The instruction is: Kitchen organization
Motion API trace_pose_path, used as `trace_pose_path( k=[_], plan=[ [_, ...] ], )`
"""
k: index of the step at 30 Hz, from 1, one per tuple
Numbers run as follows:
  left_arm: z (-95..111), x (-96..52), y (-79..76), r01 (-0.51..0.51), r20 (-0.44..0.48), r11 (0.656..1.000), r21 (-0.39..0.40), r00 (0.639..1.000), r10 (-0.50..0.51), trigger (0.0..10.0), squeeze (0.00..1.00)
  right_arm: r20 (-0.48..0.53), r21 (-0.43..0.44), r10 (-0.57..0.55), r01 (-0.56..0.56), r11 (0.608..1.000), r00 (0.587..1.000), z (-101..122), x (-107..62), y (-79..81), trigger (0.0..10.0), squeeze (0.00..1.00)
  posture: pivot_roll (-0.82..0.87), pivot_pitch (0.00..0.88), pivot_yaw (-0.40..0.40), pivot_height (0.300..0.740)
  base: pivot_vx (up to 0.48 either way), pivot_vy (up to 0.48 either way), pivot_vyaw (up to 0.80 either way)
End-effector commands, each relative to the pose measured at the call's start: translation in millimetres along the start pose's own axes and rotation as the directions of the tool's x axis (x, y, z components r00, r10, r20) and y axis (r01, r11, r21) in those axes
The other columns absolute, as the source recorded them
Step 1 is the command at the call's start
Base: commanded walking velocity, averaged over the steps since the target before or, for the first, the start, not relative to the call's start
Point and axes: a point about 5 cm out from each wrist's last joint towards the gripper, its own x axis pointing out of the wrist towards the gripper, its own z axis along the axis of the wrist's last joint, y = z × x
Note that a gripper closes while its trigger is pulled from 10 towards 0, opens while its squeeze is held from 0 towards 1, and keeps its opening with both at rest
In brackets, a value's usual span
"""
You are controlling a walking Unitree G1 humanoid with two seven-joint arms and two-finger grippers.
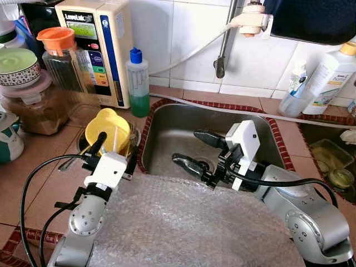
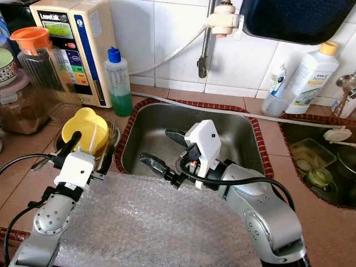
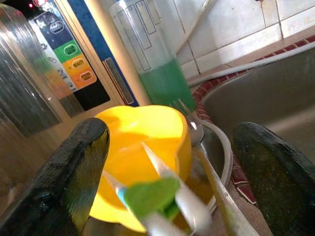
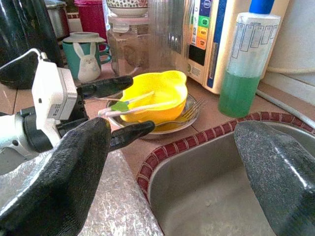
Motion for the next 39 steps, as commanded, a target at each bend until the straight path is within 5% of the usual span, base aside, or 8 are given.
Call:
trace_pose_path(
  k=[1, 4, 6, 19, 20, 21, 22, 39],
  plan=[
    [4, 3.4, -0.7, 0.001, 0.024, 1.0, 0.008, 1.0, -0.001, 10.0, 0.0, 0.01, -0.034, 0.01, -0.01, 0.999, 1.0, 6, -0.1, 2.4, 10.0, 0.0, 0.02, 0.008, -0.034, 0.74, 0.0, 0.0, 0.0],
    [5, 4.4, 0.8, -0.006, 0.03, 1.0, 0.004, 1.0, 0.006, 7.5, 0.0, 0.009, -0.039, 0.009, -0.009, 0.999, 1.0, 6, 0.2, 2.4, 10.0, 0.0, 0.02, 0.009, -0.034, 0.74, 0.0, 0.0, 0.0],
    [6, 5.6, 2.6, -0.016, 0.037, 1.0, 0.001, 0.999, 0.016, 0.0, 0.0, 0.012, -0.045, 0.001, 0.0, 0.999, 1.0, 6, 1.1, 1.5, 10.0, 0.0, 0.02, 0.009, -0.033, 0.74, 0.0, 0.0, 0.0],
    [6, 7.3, 4.1, -0.033, 0.039, 0.999, 0.001, 0.999, 0.033, 0.0, 0.0, 0.014, -0.057, -0.014, 0.015, 0.998, 1.0, 8, 1.1, -1.4, 10.0, 0.0, 0.01, 0.01, -0.037, 0.74, 0.0, 0.0, 0.0],
    [6, 7.5, 4.3, -0.041, 0.038, 0.999, 0.001, 0.998, 0.04, 7.3, 0.0, 0.014, -0.058, -0.015, 0.015, 0.998, 1.0, 7, 1.4, -1.7, 10.0, 0.0, 0.01, 0.01, -0.038, 0.74, 0.0, 0.0, 0.0],
    [6, 7.5, 4.3, -0.041, 0.038, 0.999, 0.001, 0.998, 0.04, 7.3, 0.0, 0.014, -0.058, -0.015, 0.015, 0.998, 1.0, 7, 1.4, -1.7, 10.0, 0.0, 0.01, 0.01, -0.038, 0.74, 0.0, 0.0, 0.0],
    [6, 7.8, 4.7, -0.05, 0.034, 0.999, 0.001, 0.998, 0.05, 10.0, 0.0, 0.013, -0.058, -0.015, 0.015, 0.998, 1.0, 7, 1.5, -1.9, 10.0, 0.0, 0.02, 0.01, -0.038, 0.74, 0.0, 0.0, 0.0],
    [23, 11.5, 22.0, -0.153, 0.066, 0.988, -0.008, 0.986, 0.153, 10.0, 0.0, 0.018, -0.06, -0.026, 0.027, 0.998, 0.999, 7, 2.0, -3.0, 10.0, 0.0, 0.01, 0.016, -0.034, 0.74, 0.0, 0.0, 0.0]
  ],
)
